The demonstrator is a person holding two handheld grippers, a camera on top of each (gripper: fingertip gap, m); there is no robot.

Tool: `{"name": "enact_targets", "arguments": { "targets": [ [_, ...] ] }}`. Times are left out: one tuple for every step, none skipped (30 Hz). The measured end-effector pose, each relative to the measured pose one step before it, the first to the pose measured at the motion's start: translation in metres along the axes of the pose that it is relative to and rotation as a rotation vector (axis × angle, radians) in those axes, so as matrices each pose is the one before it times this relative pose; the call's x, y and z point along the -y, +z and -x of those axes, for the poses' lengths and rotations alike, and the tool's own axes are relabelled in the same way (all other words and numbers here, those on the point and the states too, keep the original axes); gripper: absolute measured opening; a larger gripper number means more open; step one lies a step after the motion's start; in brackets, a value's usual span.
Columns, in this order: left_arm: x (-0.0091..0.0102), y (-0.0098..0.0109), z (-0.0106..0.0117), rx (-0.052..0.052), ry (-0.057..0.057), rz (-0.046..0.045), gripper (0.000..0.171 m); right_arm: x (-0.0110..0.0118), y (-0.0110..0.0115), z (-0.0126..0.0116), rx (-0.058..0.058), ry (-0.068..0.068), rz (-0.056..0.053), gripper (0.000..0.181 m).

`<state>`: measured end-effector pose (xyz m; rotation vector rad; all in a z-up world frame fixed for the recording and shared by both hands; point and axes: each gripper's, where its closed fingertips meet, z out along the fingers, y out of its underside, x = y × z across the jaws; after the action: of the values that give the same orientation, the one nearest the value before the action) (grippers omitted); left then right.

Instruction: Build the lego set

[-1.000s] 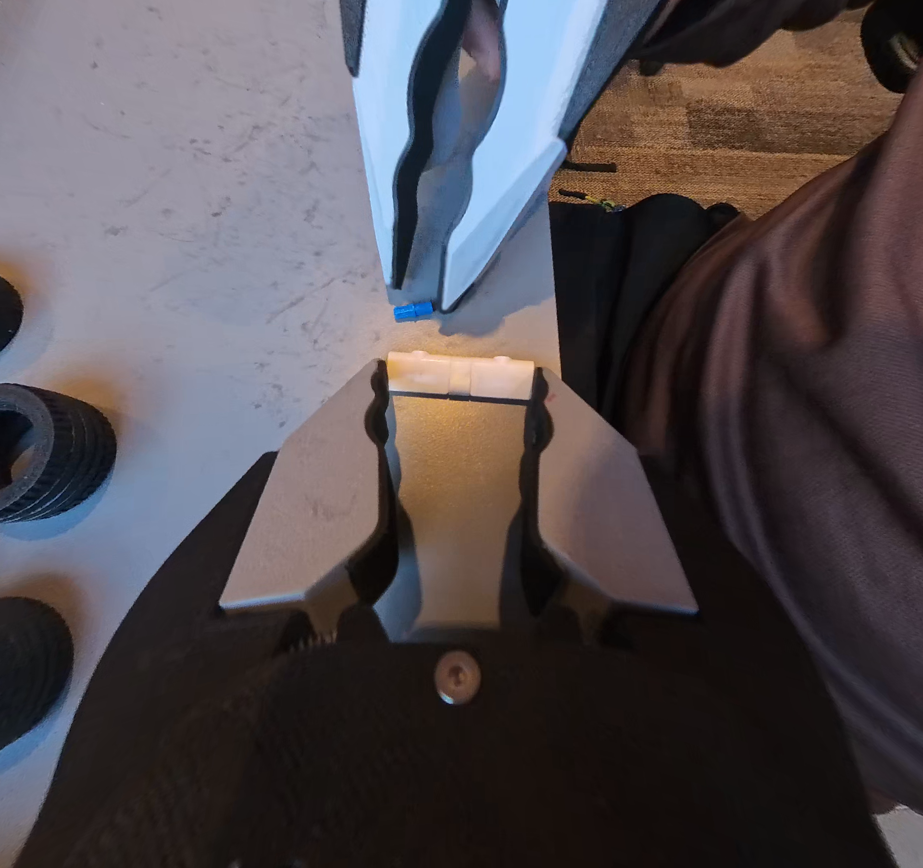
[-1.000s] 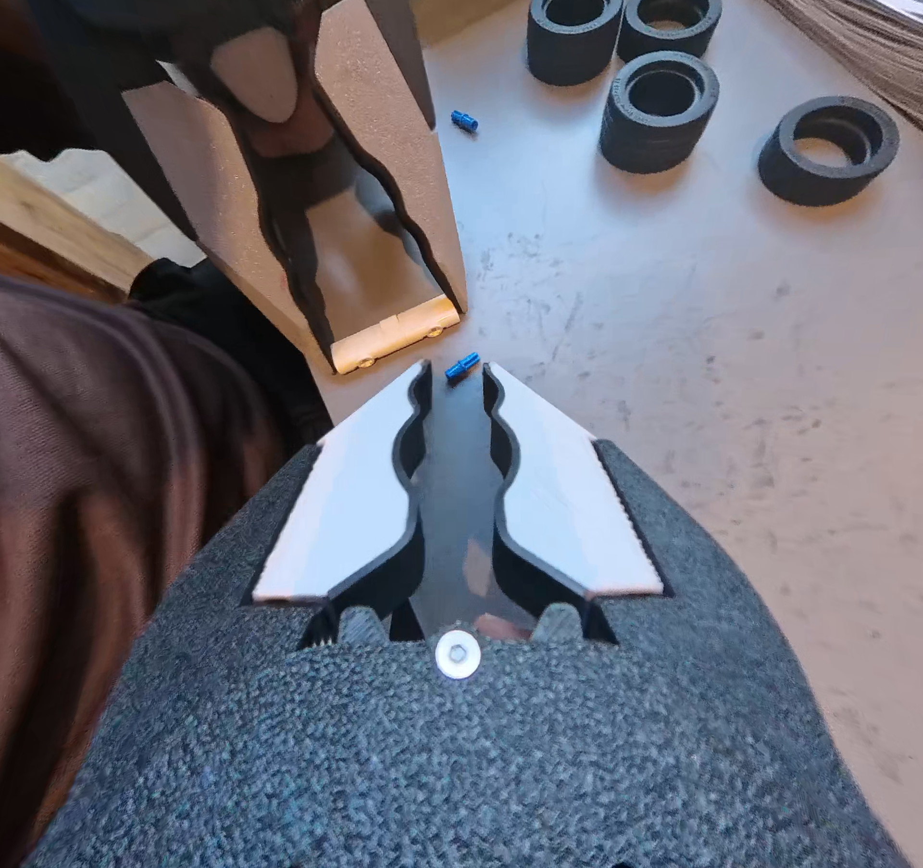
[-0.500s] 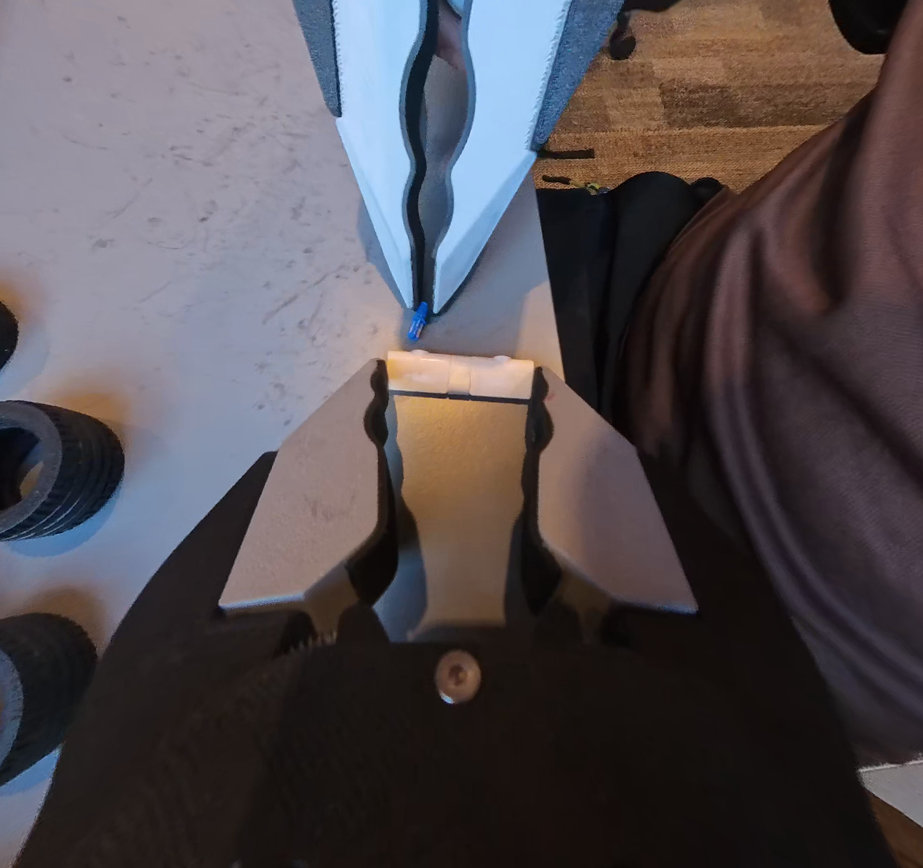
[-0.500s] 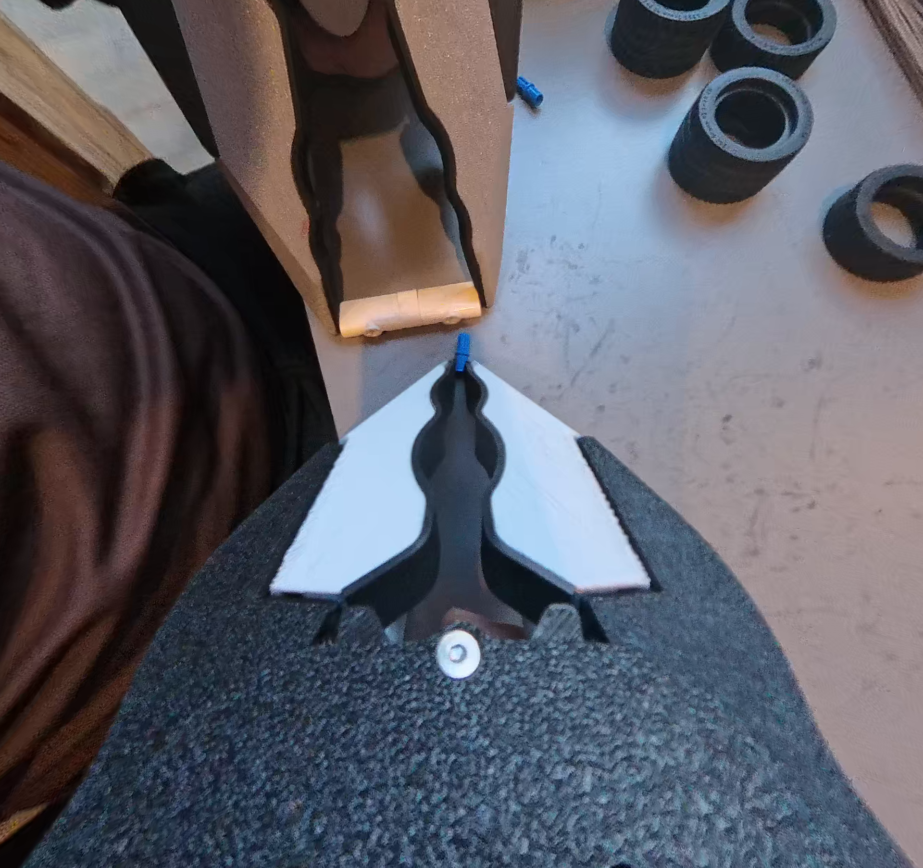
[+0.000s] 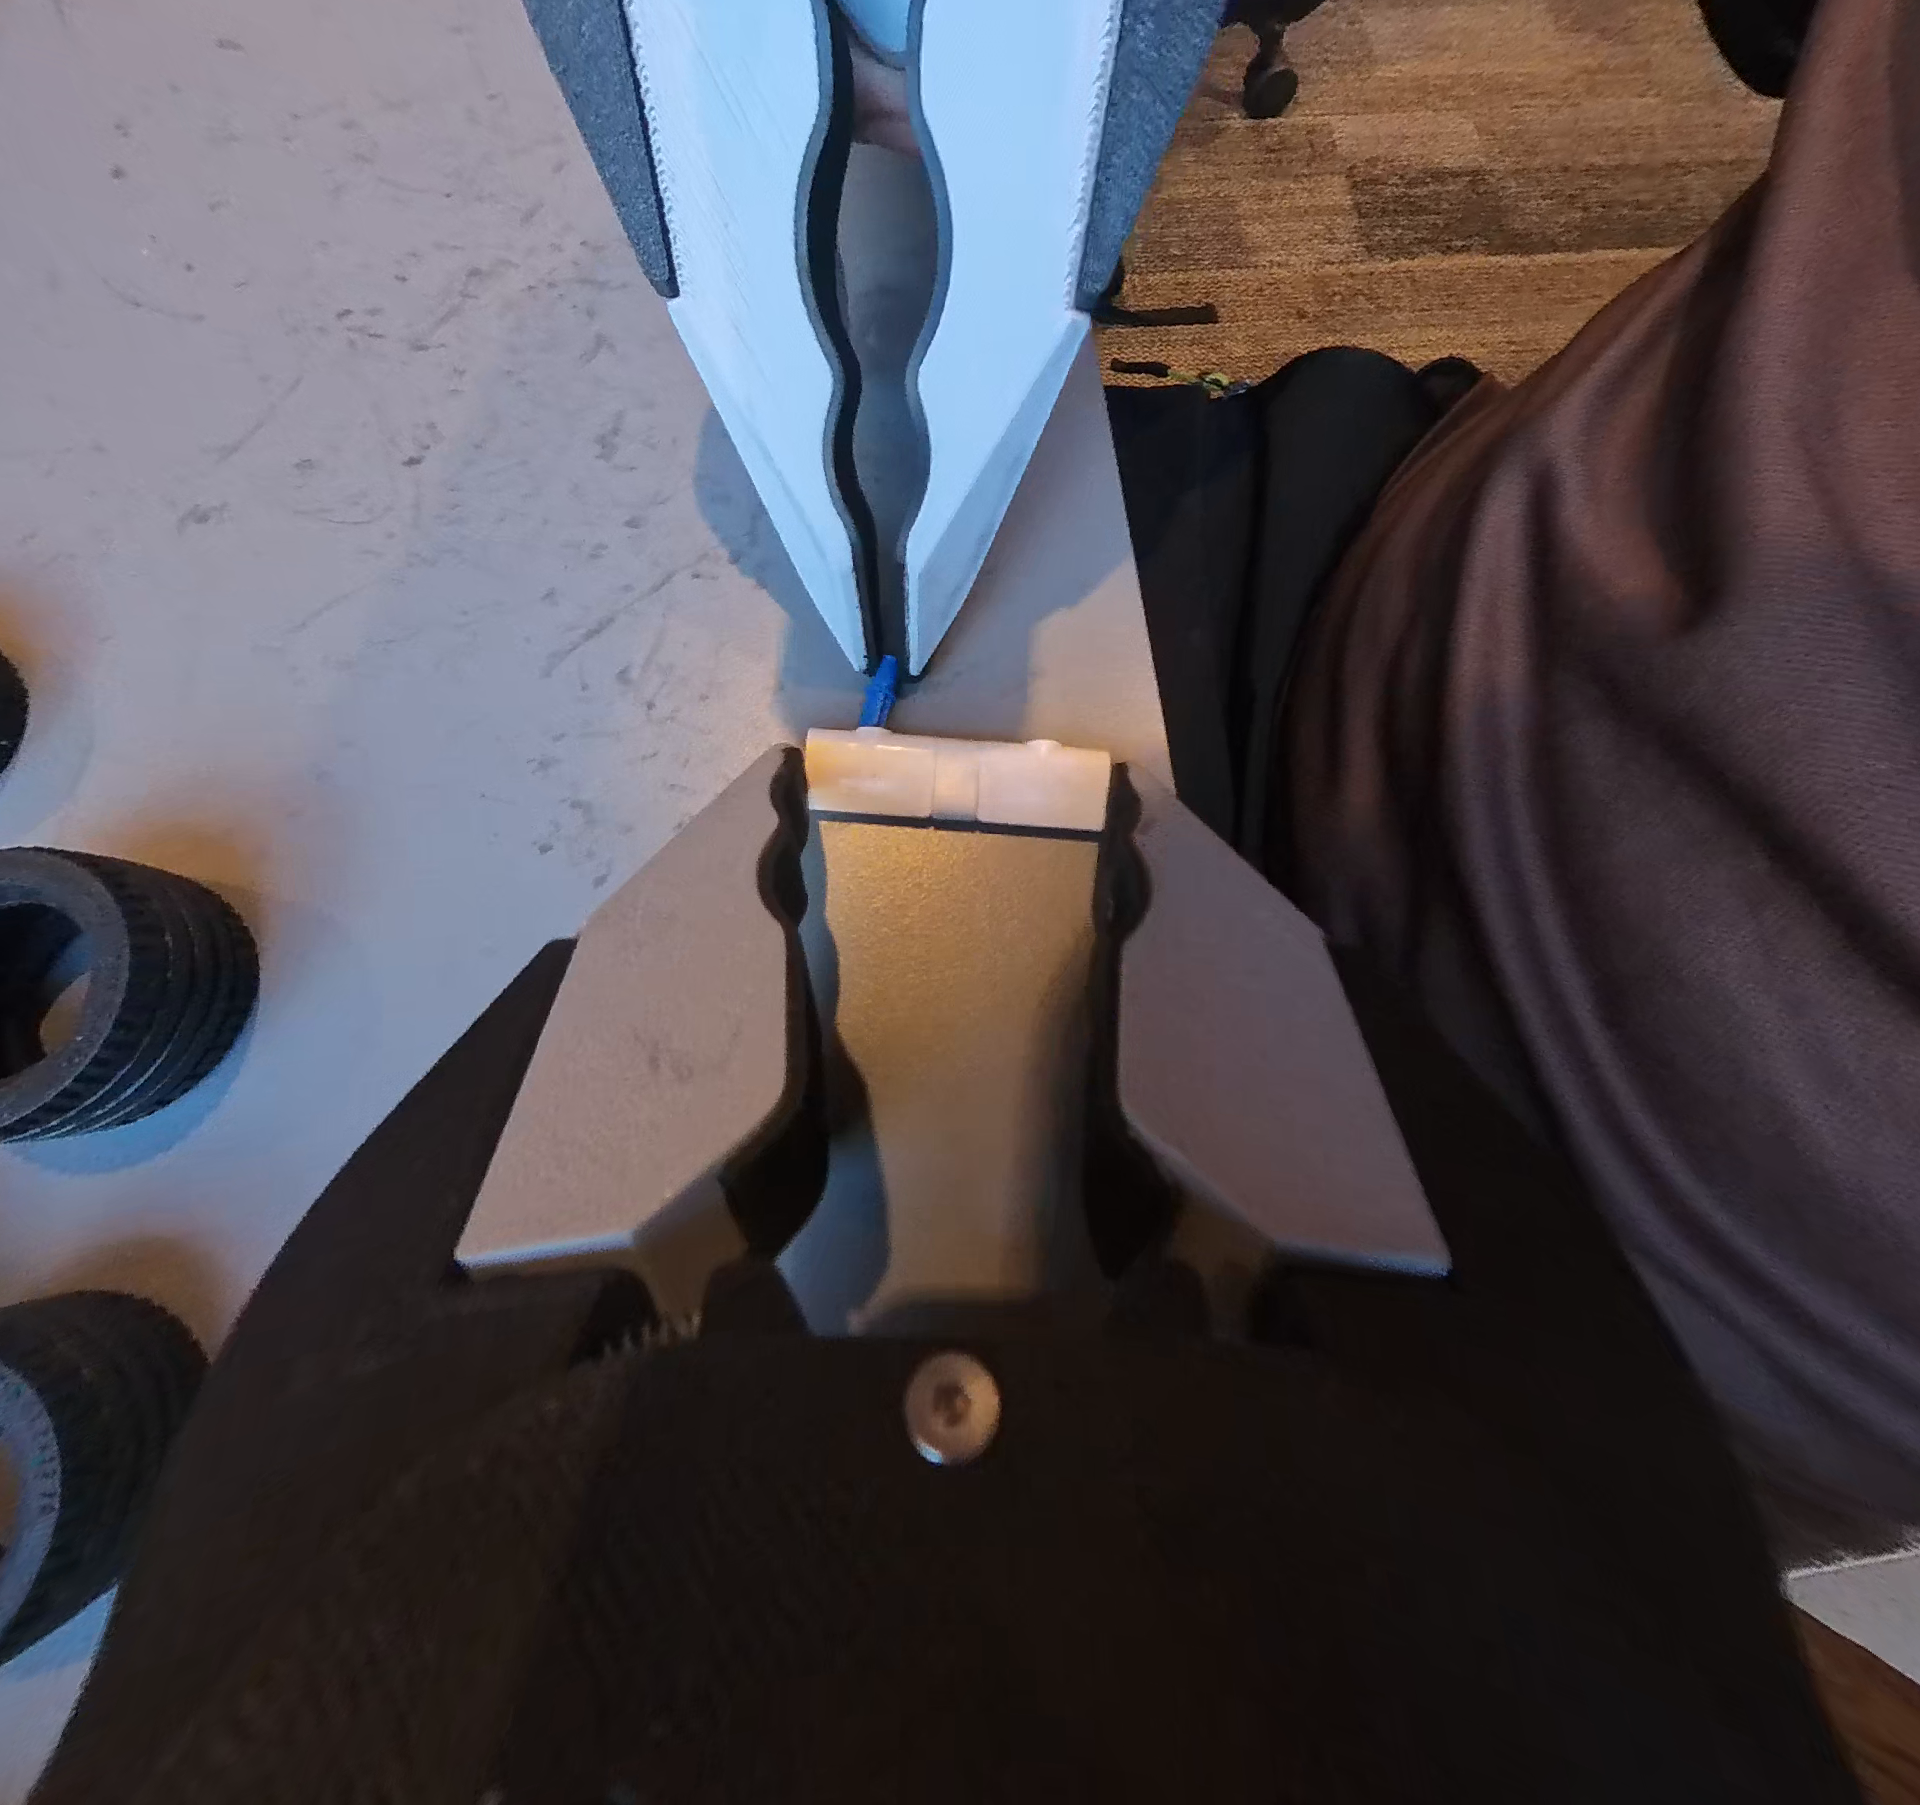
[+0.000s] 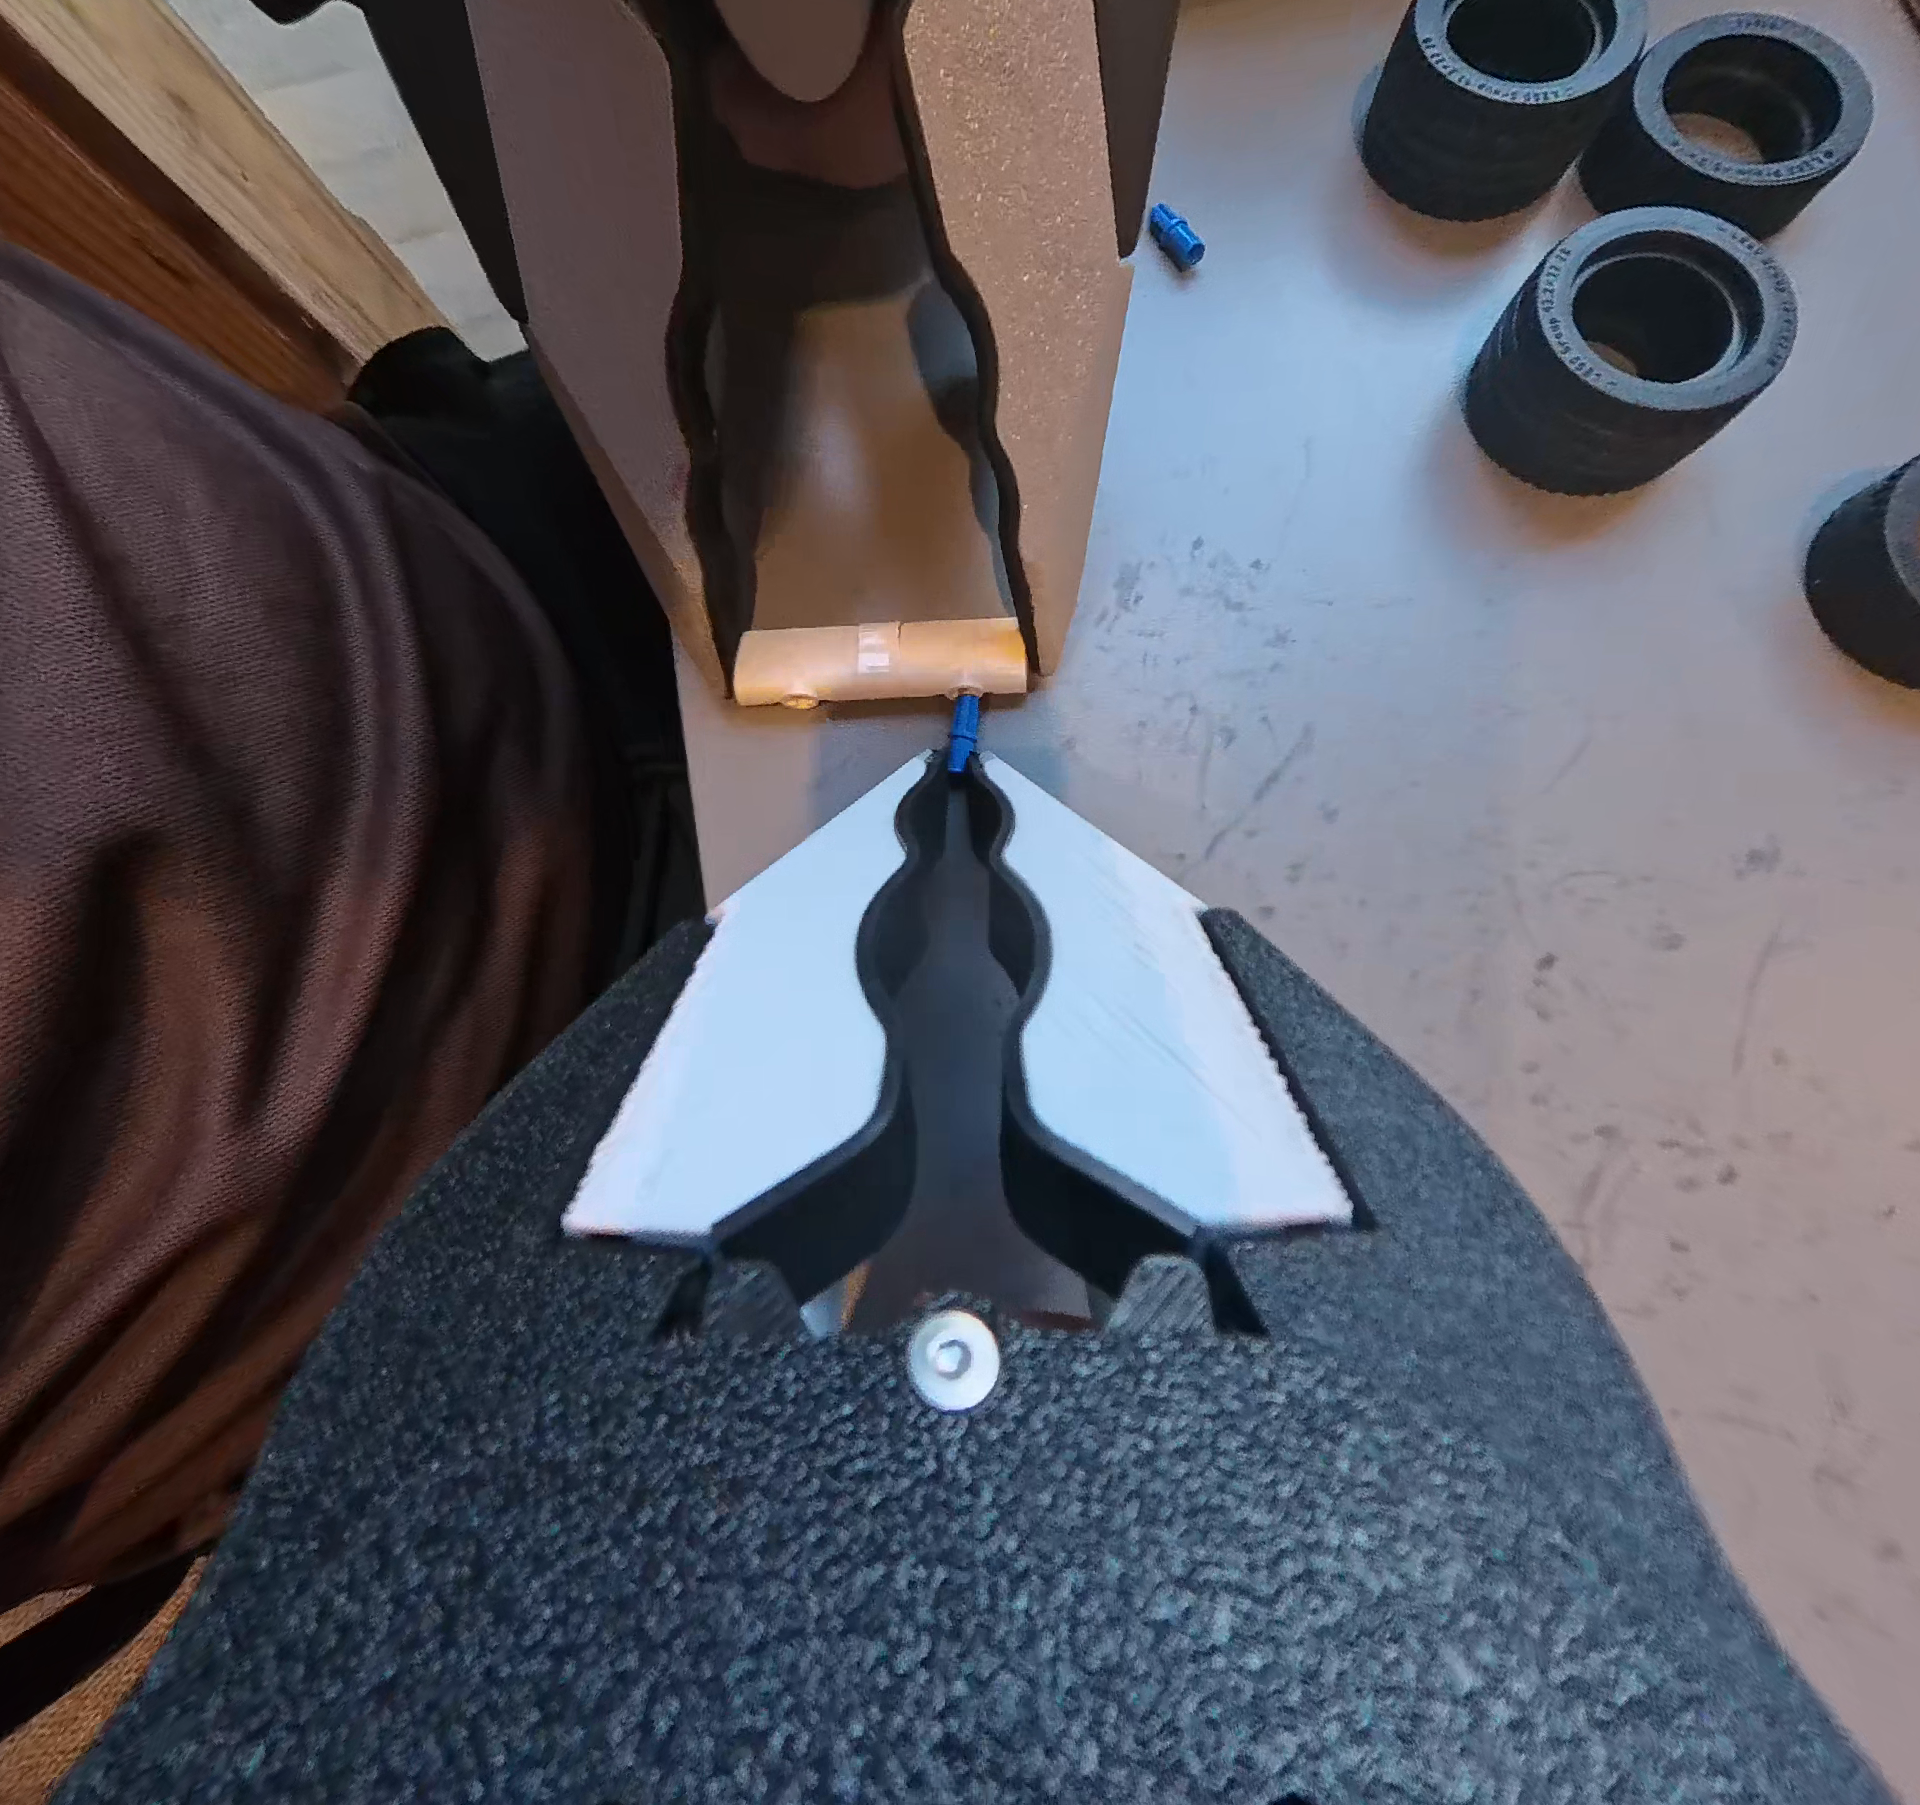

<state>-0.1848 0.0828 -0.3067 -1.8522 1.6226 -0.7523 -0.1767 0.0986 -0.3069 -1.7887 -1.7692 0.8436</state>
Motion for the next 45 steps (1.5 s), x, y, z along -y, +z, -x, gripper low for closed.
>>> {"name": "enact_targets", "arguments": {
  "targets": [
    [-0.00002, -0.00001, 0.00001, -0.0007, 0.0016, 0.00017, 0.057, 0.00032, -0.00026, 0.00034, 0.0048, -0.0024, -0.0037, 0.003],
    [0.00003, -0.00003, -0.00004, -0.0022, -0.002, -0.0004, 0.056, 0.00055, -0.00041, 0.00044, -0.0006, -0.0105, -0.0037, 0.003],
    [0.00003, -0.00017, -0.00001, -0.002, -0.0019, -0.00037, 0.056, 0.00012, -0.00015, -0.00039, -0.0084, -0.0106, -0.0001, 0.003],
    [-0.00006, 0.00007, 0.00006, -0.001, 0.0013, 0.0, 0.056, -0.00037, 0.0002, -0.00034, -0.0048, -0.0061, 0.003, 0.003],
    [-0.00004, -0.00006, 0.00005, -0.001, -0.0002, -0.00006, 0.057, -0.00013, 0.00027, 0.00042, 0.0023, -0.0011, 0.0014, 0.003],
    [0.0001, -0.00005, -0.00006, -0.0009, -0.0004, -0.00015, 0.056, 0.00025, -0.00013, 0.00007, 0.0029, 0.002, -0.0027, 0.003],
    [-0.00001, 0.0, 0.00003, 0.0, 0.0005, 0.00007, 0.057, 0.00053, -0.00029, -0.00007, 0.0041, 0.0045, -0.0041, 0.003],
    [-0.00005, -0.00002, -0.00004, 0.0007, 0.0009, 0.00018, 0.057, 0.00035, -0.00036, 0.00026, 0.0079, 0.006, -0.0037, 0.003],
    [0.00001, 0.00005, 0.00003, 0.001, 0.0013, 0.00024, 0.057, 0.0003, -0.0002, -0.00006, 0.0068, 0.0066, -0.0023, 0.003],
    [-0.00002, 0.00003, -0.00001, 0.0012, 0.0017, 0.0004, 0.057, 0.00021, 0.00024, -0.00006, 0.0074, 0.0077, -0.0006, 0.003],
    [-0.0001, 0.0001, -0.00005, 0.0011, 0.0015, 0.00042, 0.057, 0.0003, 0.00033, 0.00031, 0.0101, 0.0076, -0.0002, 0.003],
    [0.00003, 0.00006, 0.00002, 0.0006, 0.0007, 0.00016, 0.057, -0.00033, 0.00048, 0.00017, 0.0101, 0.0077, 0.0033, 0.003],
    [-0.00007, -0.00003, -0.00002, 0.0012, 0.0015, 0.0003, 0.057, -0.00001, 0.00041, 0.00038, 0.01, 0.0064, 0.0016, 0.003],
    [0.00002, 0.00009, -0.00002, 0.0017, 0.0022, 0.0005, 0.057, -0.00032, 0.00047, -0.00006, 0.0077, 0.0068, 0.0034, 0.003],
    [-0.00006, -0.00003, 0.00004, 0.001, 0.0014, 0.00028, 0.057, -0.00029, 0.00033, -0.00014, 0.0089, 0.0101, 0.0031, 0.003],
    [-0.00003, -0.00002, -0.00004, 0.0003, 0.0002, 0.00015, 0.057, 0.00027, 0.00016, 0.00002, 0.0094, 0.0104, -0.0007, 0.003],
    [0.00002, 0.00009, 0.00003, 0.0018, 0.0028, 0.00054, 0.057, 0.00015, 0.00005, -0.00007, 0.0075, 0.0073, -0.0015, 0.002],
    [-0.00012, -0.00002, -0.00013, 0.0033, 0.0046, 0.00071, 0.057, 0.00017, 0.00009, 0.00003, 0.0059, 0.0019, -0.0016, 0.003],
    [0.00001, -0.00007, -0.00016, 0.0022, 0.0034, 0.00049, 0.057, 0.00019, 0.0001, -0.00028, 0.003, -0.0012, -0.0009, 0.002],
    [-0.00007, -0.00004, 0.00002, -0.0004, 0.001, 0.00051, 0.057, 0.00024, 0.00014, -0.00024, 0.0024, -0.0024, 0.0001, 0.002],
    [-0.00002, 0.00003, 0.00003, -0.0007, 0.0049, 0.00048, 0.057, 0.00025, 0.00016, -0.00018, 0.004, -0.0032, 0.0006, 0.002],
    [-0.00007, -0.00003, -0.00008, -0.0013, 0.0015, 0.00049, 0.057, 0.00028, 0.00007, 0.00001, 0.0062, -0.0008, 0.0, 0.002],
    [0.0, 0.00004, -0.00001, -0.0007, 0.0, 0.00053, 0.057, 0.00025, 0.00009, -0.00012, 0.0052, 0.001, -0.0007, 0.002],
    [0.00001, -0.0001, -0.00006, 0.0001, 0.0019, 0.00035, 0.057, 0.00019, 0.0001, -0.00012, 0.0024, -0.002, -0.0002, 0.002],
    [0.00003, 0.00005, -0.00001, -0.0005, 0.0011, 0.00028, 0.056, 0.00012, 0.00015, -0.00009, 0.0002, -0.0101, 0.0017, 0.001],
    [-0.00001, -0.00011, 0.00005, -0.001, 0.0028, 0.00056, 0.057, 0.00033, 0.00015, -0.00012, 0.0017, -0.0094, 0.002, 0.001],
    [-0.00009, -0.00008, 0.00006, -0.0033, 0.0003, 0.00043, 0.056, 0.00033, 0.00022, -0.00005, 0.0076, -0.0008, 0.0021, 0.001],
    [-0.00007, -0.00007, 0.0001, -0.0029, -0.0014, 0.00037, 0.056, 0.00031, 0.00022, -0.0001, 0.0124, 0.0079, 0.0019, 0.001],
    [-0.00001, 0.00003, 0.00011, -0.0001, -0.001, 0.00068, 0.056, 0.00028, 0.00008, -0.00005, 0.0088, 0.0066, 0.0005, 0.001],
    [-0.00005, -0.00007, 0.00013, 0.002, -0.0009, -0.00016, 0.056, 0.00025, 0.00016, -0.00025, 0.0013, 0.0, 0.0004, 0.001],
    [0.00002, 0.00001, -0.00008, 0.0007, -0.0025, -0.00011, 0.056, 0.00006, 0.00009, -0.00004, -0.0015, -0.006, 0.0018, 0.001],
    [0.00001, 0.0, -0.00005, 0.0001, -0.0008, -0.00005, 0.056, 0.00005, 0.0001, -0.00009, 0.0024, -0.0042, 0.0012, 0.001],
    [-0.00013, 0.0, 0.00003, 0.0, 0.0002, -0.00006, 0.056, 0.00003, -0.00006, 0.00003, 0.0099, -0.0004, 0.0005, 0.001],
    [0.00002, -0.00003, 0.0, 0.0002, -0.0005, -0.00061, 0.056, 0.00003, -0.00003, 0.00002, 0.0191, 0.0037, 0.0022, 0.001],
    [-0.00002, -0.00001, -0.00011, 0.0002, 0.0009, 0.00001, 0.056, 0.00018, -0.00002, -0.0002, 0.0238, 0.0077, 0.0029, 0.001],
    [-0.00001, -0.00004, -0.00002, -0.0013, 0.0007, -0.00035, 0.056, -0.00003, -0.00007, 0.00002, 0.0198, -0.0027, 0.0067, 0.002],
    [-0.00011, 0.00001, 0.00004, -0.0012, 0.0013, -0.00017, 0.056, -0.0003, -0.00001, 0.00008, 0.0123, -0.0148, 0.013, 0.001],
    [-0.00006, -0.0001, -0.00004, -0.0019, 0.0002, -0.00045, 0.056, -0.00023, 0.0, 0.0001, 0.0068, -0.0151, 0.0183, 0.001],
    [-0.00001, 0.00006, 0.00012, -0.0021, -0.0029, -0.00056, 0.056, -0.00046, -0.00011, -0.00003, 0.0015, -0.0134, 0.0246, 0.001],
    [0.00003, 0.00001, 0.00003, 0.0002, -0.0028, -0.00008, 0.056, -0.00031, -0.00004, -0.00004, -0.0063, -0.0086, 0.0306, 0.002],
    [-0.00005, -0.0001, 0.00002, 0.0008, -0.0059, -0.00041, 0.056, -0.00024, 0.00002, -0.00008, -0.0162, -0.0097, 0.0337, 0.002],
    [-0.00003, 0.00009, -0.00014, 0.0017, -0.0027, -0.00043, 0.056, -0.00038, -0.00005, -0.0001, -0.0184, -0.0097, 0.0335, 0.002],
    [-0.00001, -0.00001, 0.00001, 0.0007, 0.0002, 0.00002, 0.056, -0.00018, -0.00014, -0.00023, -0.0112, -0.0061, 0.0295, 0.002],
    [0.00001, 0.00001, 0.00008, 0.0004, 0.0005, -0.0001, 0.056, -0.00015, -0.00008, -0.00041, 0.0026, 0.0041, 0.0207, 0.002],
    [0.0, 0.00004, -0.00001, 0.0021, 0.0016, 0.00019, 0.057, -0.00002, 0.00003, -0.00053, 0.015, 0.0166, 0.009, 0.002]
  ]
}}
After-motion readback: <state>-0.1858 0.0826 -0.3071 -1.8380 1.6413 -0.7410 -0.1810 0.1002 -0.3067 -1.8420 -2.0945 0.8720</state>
